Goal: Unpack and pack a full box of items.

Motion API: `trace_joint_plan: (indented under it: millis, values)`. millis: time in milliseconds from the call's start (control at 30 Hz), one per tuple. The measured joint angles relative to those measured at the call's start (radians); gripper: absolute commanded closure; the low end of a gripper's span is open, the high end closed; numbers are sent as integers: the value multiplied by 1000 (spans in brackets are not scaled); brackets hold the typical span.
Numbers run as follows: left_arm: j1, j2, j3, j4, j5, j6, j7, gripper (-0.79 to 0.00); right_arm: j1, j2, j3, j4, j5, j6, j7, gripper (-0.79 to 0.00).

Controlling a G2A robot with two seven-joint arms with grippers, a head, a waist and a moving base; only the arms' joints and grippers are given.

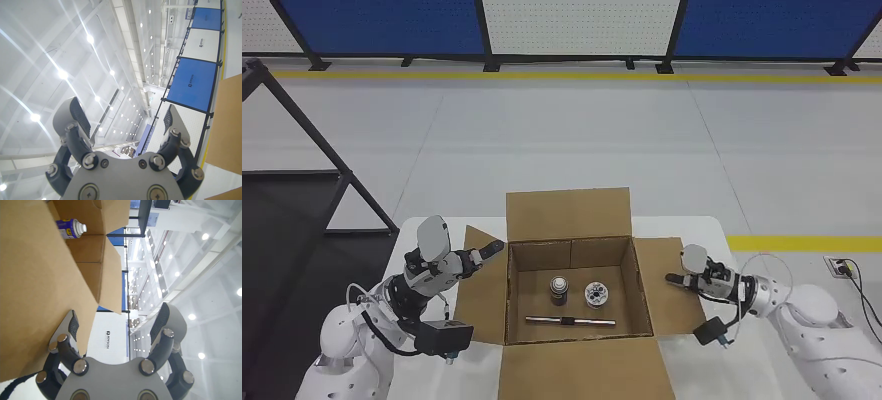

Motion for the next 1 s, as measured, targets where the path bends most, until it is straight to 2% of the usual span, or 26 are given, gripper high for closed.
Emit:
trace_joint_plan:
  millis: [167,333,667,800,933,1000]
  values:
    - [0,0,0,0,0,0,0,-785,-22,35,83,-213,-108,-32,50,-785]
    - [0,0,0,0,0,0,0,-785,-74,68,170,-447,-219,-112,100,-785]
    - [0,0,0,0,0,0,0,-785,-163,102,304,-717,-286,-221,159,-785]
    - [8,0,-1,-12,-4,-1,-17,-785,-170,106,309,-791,-309,-299,199,-785]
    - [22,4,-16,-24,-12,4,-37,-785,-133,100,252,-836,-359,-404,255,-785]
    - [27,6,-26,-24,-16,10,-40,-785,-111,96,218,-840,-374,-420,256,-785]
